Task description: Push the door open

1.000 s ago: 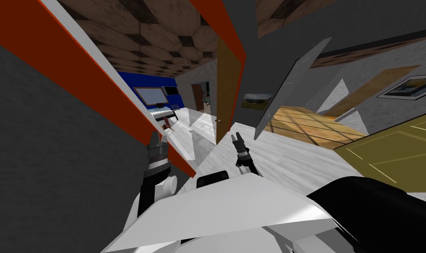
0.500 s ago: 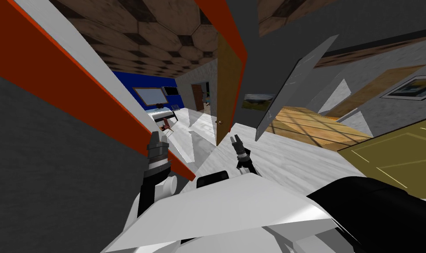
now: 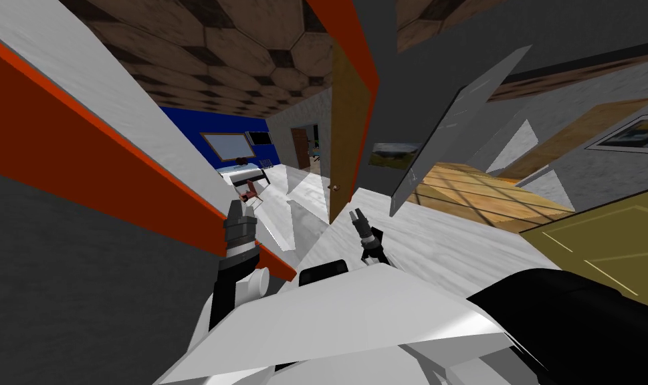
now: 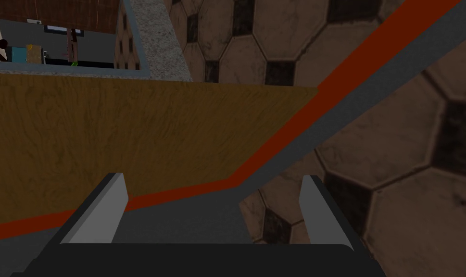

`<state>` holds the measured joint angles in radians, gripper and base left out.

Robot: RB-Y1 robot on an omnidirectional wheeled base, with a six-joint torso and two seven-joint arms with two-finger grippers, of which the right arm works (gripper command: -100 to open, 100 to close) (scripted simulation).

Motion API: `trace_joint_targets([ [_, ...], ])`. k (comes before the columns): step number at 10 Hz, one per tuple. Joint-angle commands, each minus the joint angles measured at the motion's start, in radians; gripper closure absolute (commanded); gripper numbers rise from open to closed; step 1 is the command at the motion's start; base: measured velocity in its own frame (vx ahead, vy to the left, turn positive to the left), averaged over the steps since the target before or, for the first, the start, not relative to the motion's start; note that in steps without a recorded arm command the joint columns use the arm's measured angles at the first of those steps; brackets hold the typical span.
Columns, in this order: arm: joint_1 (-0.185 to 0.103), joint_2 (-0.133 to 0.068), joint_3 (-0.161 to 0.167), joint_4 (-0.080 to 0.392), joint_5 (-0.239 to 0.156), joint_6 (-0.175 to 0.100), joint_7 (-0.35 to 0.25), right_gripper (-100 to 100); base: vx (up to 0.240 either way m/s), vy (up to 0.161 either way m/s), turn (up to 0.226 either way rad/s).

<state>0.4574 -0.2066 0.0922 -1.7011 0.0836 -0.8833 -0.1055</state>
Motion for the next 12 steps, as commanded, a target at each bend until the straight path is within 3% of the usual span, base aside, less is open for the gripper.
trace_joint_targets([
  [1, -0.005, -0.01, 0.0, 0.032, 0.007, -0.021, -0.011, -100, 0.096, -0.003, 0.002],
  [12, -0.034, -0.065, 0.013, 0.238, 0.06, -0.151, -0.068, -100, 0.098, -0.019, 0.002],
])
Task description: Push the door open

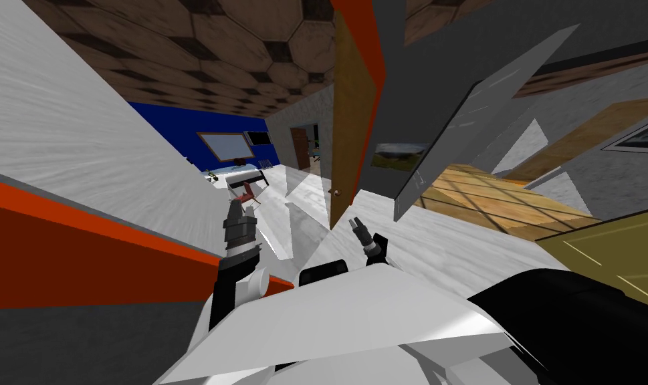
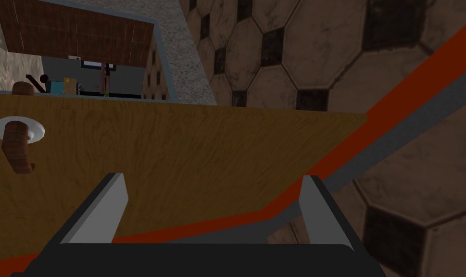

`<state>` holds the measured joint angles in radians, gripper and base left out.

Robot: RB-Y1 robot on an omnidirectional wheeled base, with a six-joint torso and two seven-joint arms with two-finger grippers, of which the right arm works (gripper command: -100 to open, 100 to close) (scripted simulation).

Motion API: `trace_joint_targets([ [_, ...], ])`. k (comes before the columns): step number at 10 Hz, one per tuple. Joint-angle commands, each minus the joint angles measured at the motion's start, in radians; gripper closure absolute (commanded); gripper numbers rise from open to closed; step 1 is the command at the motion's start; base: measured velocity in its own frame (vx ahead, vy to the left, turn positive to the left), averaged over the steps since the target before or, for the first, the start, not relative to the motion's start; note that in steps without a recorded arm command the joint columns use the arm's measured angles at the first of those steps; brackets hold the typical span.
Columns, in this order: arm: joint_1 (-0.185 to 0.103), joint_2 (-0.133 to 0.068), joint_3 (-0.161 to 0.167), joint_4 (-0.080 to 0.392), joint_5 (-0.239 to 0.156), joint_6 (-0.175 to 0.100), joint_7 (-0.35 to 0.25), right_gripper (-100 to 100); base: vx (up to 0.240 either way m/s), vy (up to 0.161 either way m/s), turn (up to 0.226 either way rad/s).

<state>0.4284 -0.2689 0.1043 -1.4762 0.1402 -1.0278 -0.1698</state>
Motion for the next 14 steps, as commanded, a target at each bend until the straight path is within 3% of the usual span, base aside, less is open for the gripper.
trace_joint_targets([
  [1, -0.007, -0.008, 0.002, 0.032, 0.008, -0.019, -0.009, -100, 0.107, -0.029, 0.003],
  [10, -0.031, -0.053, 0.012, 0.203, 0.052, -0.127, -0.057, -100, 0.099, -0.02, 0.003],
  [14, -0.047, -0.081, 0.019, 0.315, 0.081, -0.198, -0.088, -100, 0.145, -0.039, 0.004],
])
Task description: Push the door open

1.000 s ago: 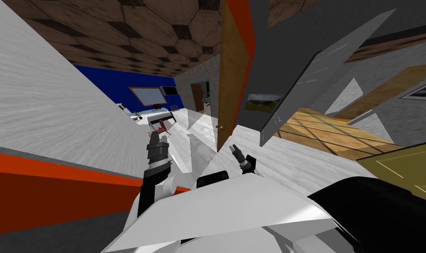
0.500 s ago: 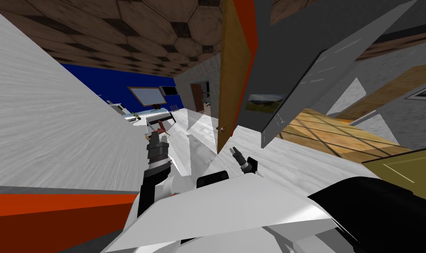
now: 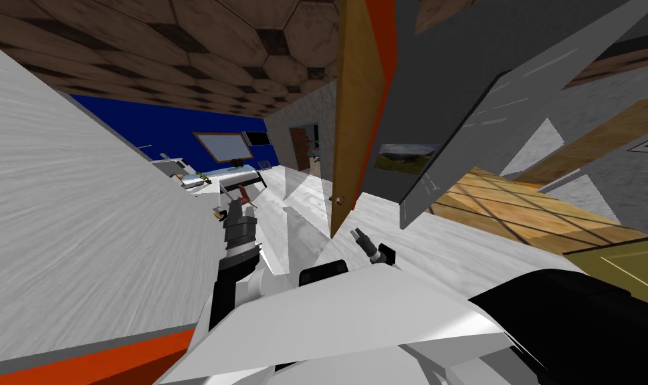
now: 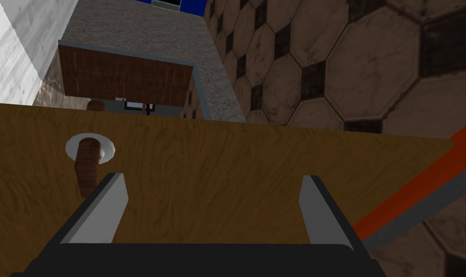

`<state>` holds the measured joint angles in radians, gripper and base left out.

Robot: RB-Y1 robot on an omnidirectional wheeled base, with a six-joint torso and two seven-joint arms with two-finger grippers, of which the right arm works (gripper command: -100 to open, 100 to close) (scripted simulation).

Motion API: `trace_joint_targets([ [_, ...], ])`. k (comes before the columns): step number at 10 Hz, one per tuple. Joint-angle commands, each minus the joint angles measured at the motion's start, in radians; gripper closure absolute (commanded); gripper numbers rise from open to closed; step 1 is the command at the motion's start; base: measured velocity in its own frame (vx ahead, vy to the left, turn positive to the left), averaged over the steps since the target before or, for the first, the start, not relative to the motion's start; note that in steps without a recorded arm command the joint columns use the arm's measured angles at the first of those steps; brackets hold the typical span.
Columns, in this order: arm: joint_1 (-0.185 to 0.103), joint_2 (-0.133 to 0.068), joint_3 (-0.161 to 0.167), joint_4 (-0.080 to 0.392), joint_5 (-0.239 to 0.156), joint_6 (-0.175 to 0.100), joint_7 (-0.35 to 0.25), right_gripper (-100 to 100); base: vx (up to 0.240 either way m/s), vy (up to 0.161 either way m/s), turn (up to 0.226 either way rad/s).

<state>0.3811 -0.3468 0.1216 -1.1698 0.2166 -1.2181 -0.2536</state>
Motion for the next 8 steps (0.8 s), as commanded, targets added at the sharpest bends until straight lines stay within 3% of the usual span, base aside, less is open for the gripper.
trace_joint_targets([
  [1, -0.005, -0.012, 0.004, 0.046, 0.014, -0.031, -0.015, -100, 0.162, -0.049, 0.001],
  [7, -0.02, -0.039, 0.01, 0.152, 0.041, -0.1, -0.045, -100, 0.107, -0.025, 0.003],
  [8, -0.025, -0.048, 0.013, 0.187, 0.05, -0.122, -0.054, -100, 0.126, -0.032, 0.004],
])
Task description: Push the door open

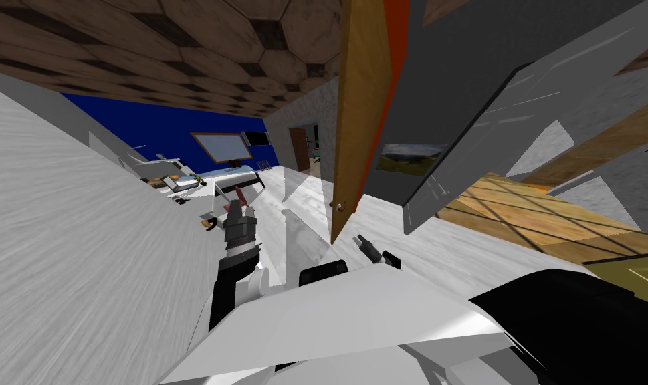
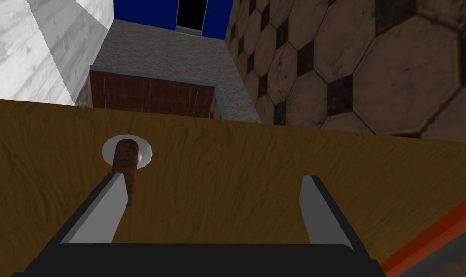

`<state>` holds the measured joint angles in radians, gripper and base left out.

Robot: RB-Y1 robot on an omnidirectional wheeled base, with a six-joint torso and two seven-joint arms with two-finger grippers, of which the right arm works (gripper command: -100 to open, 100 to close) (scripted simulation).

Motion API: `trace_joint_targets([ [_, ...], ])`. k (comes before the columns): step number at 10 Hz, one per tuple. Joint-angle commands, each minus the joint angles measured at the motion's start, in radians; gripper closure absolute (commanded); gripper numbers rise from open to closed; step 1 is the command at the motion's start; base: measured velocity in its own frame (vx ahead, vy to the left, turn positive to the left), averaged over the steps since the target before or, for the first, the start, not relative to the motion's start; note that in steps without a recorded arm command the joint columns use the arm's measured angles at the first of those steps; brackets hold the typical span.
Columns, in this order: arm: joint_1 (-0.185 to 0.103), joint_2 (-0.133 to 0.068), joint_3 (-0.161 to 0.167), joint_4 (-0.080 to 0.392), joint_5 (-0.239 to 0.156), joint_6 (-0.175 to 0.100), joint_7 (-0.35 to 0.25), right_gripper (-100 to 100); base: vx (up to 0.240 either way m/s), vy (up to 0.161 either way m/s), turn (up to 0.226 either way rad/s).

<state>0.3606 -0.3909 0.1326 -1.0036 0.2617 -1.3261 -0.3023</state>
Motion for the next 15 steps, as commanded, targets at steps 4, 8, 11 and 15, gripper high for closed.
trace_joint_targets([
  [4, -0.014, -0.021, 0.006, 0.089, 0.023, -0.058, -0.025, -100, 0.114, -0.031, 0.004],
  [8, -0.025, -0.04, 0.01, 0.167, 0.043, -0.109, -0.046, -100, 0.098, -0.024, 0.003],
  [11, -0.033, -0.055, 0.014, 0.228, 0.059, -0.148, -0.063, -100, 0.145, -0.043, 0.005],
  [15, -0.045, -0.075, 0.019, 0.309, 0.08, -0.202, -0.086, -100, 0.1, -0.041, 0.004],
])
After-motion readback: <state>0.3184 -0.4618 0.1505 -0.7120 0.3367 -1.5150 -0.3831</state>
